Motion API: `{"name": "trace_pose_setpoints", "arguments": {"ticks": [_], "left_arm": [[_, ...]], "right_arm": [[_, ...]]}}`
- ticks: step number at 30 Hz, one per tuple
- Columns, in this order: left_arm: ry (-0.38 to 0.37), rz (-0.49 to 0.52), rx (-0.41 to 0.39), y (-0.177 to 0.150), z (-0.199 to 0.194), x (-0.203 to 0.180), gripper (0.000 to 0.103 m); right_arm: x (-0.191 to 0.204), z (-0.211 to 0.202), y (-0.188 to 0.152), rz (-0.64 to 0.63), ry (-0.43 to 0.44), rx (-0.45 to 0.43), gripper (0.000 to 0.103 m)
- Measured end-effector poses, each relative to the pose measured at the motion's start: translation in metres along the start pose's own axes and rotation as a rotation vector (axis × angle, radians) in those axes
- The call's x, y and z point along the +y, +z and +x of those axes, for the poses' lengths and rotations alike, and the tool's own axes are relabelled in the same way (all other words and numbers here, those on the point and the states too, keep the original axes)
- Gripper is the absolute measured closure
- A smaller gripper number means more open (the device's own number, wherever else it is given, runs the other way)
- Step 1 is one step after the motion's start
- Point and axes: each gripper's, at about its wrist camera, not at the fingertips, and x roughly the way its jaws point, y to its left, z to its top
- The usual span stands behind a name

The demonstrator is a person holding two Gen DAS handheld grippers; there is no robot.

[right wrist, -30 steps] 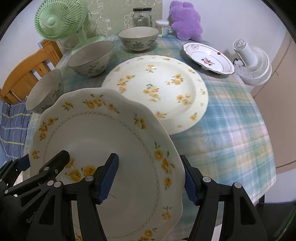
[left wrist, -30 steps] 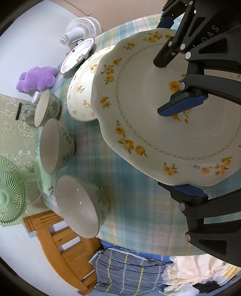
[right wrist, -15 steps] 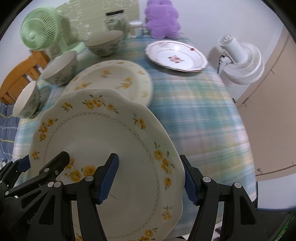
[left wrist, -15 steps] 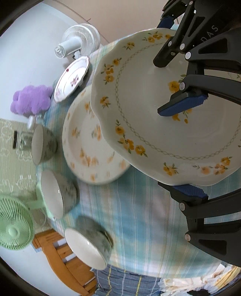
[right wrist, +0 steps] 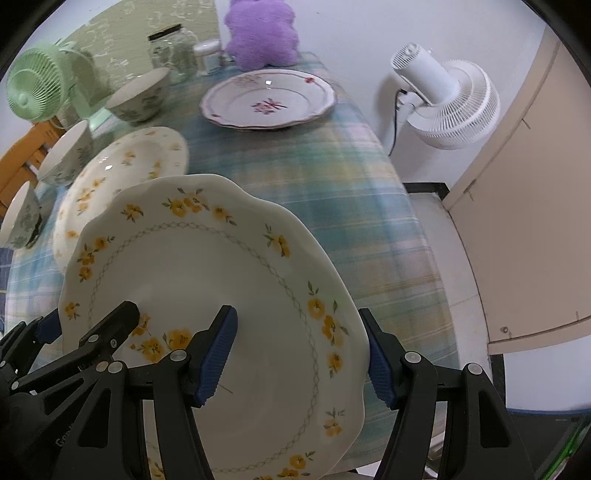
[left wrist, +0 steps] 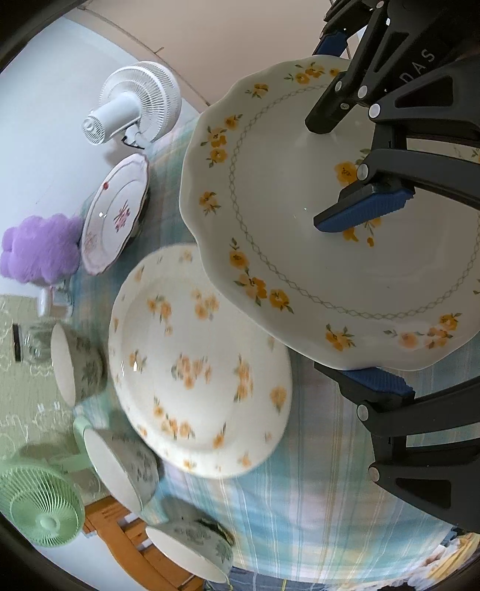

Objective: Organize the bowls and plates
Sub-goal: 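Carry the scalloped plate with both grippers toward the white fan and lower it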

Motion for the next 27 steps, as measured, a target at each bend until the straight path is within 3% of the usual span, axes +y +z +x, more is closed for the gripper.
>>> {"name": "trace_pose_setpoints", "arguments": {"ticks": [11,17,27], "left_arm": [[0.03,0.008,0.047,0.006,0.024,-0.035,0.034],[0.078,-0.009,0.074,0.01,0.035,-0.038,0.034],[0.117,0.0,0.048,0.017,0.038,-0.043,0.033]], "right_arm": [[-0.04,0.024,0.004,0.022,-0.001,0.051,0.034],[-0.041,0.037,0.01,-0.001,0.012,0.07,0.035],[-0.039,0.046,0.02,-0.041,-0.007,0.075,0.035]]}}
